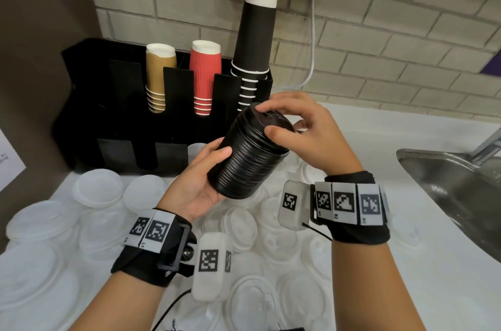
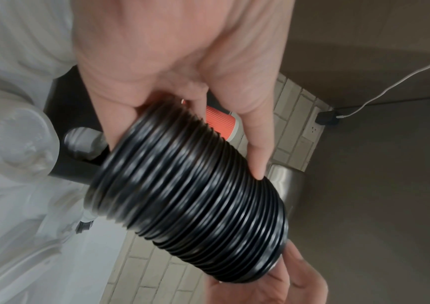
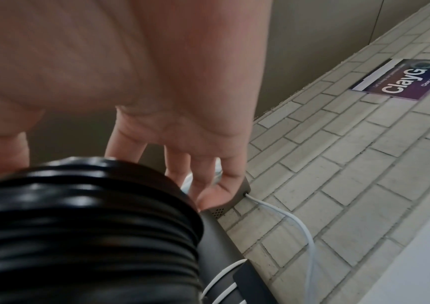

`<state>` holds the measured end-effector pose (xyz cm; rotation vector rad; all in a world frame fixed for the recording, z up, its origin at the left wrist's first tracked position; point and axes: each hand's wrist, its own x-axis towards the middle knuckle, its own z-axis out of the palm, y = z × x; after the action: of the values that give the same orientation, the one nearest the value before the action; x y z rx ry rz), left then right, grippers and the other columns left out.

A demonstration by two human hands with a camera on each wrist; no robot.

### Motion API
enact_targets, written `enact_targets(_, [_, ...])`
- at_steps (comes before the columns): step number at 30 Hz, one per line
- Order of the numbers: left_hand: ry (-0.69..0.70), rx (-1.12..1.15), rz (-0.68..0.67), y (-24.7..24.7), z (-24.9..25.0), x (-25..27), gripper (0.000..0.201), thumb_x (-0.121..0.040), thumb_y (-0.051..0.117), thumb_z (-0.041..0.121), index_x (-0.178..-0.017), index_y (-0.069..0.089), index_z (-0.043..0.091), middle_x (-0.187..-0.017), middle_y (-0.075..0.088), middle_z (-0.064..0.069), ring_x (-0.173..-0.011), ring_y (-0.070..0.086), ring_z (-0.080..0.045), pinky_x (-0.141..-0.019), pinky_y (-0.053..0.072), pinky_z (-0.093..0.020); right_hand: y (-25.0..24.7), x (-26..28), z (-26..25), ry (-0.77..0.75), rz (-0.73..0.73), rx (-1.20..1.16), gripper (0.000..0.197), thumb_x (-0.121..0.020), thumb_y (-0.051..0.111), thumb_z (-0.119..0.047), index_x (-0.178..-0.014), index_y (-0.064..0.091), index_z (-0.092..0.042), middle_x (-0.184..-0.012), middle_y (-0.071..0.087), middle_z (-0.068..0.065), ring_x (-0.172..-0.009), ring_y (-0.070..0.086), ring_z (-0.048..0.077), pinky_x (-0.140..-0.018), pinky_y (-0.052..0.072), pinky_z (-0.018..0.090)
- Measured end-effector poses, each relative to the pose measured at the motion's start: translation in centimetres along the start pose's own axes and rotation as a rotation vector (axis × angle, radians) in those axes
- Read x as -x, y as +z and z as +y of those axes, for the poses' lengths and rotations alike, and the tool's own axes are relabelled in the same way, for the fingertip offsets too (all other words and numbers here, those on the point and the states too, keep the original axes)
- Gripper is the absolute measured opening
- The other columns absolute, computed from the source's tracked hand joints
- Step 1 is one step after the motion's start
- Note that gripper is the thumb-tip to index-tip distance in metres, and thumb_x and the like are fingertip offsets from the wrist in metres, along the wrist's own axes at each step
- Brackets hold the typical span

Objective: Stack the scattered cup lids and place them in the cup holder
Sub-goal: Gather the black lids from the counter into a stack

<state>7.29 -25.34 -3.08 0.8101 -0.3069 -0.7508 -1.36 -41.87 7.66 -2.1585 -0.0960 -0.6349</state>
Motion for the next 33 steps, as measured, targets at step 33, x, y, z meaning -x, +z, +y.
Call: enact_targets(33, [0.107, -0.005, 0.012, -0.2, 6.4, -2.8, 0.066, -0.078, 0.064, 0.033, -0.139, 0.048, 0.013, -0.124, 0.066, -0.008, -0.115, 0.064, -0.026, -0.081, 0.057, -0.040, -2.5, -11.8, 24.5, 0.620, -0.721, 1.181, 0.067, -0.093, 0.053, -0.020, -0.151, 0.020, -0.021, -0.151, 0.031, 0.013, -0.134, 0.038, 0.035, -0.109, 0.036, 0.044])
